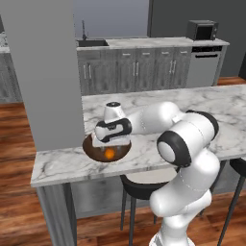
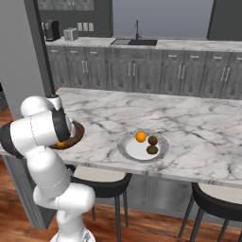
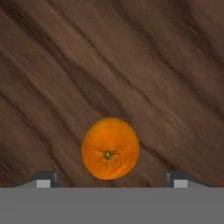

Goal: Take the fruits from the plate on the dining counter and place two fruits in each bowl.

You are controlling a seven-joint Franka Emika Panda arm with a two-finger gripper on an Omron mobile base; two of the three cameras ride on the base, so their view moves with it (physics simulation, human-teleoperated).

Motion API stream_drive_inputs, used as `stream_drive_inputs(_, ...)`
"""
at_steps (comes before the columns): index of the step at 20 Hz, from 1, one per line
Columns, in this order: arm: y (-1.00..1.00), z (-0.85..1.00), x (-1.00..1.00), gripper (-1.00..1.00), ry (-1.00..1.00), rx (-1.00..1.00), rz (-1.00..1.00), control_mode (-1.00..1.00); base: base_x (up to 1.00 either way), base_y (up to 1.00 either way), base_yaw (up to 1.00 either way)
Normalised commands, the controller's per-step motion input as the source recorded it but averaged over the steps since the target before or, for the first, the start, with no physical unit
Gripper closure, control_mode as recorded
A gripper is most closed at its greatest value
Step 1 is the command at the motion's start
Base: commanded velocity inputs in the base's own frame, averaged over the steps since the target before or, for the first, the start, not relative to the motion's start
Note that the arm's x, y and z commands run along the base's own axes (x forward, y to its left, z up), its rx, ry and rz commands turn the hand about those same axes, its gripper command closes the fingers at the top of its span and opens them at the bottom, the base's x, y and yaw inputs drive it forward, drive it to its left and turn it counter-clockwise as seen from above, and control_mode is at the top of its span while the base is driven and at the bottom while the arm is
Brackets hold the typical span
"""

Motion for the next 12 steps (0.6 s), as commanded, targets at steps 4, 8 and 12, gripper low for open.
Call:
stream_drive_inputs(4,0.0,0.35,0.0,-1.0,0.0,0.0,0.0,-1.0,0.0,0.0,0.0)
stream_drive_inputs(8,-0.41,0.38,-0.03,-1.0,-0.02,0.01,0.0,-1.0,0.0,0.0,0.0)
stream_drive_inputs(12,-0.86,0.22,-0.01,-1.0,-0.02,0.03,0.0,-1.0,0.0,0.0,0.0)
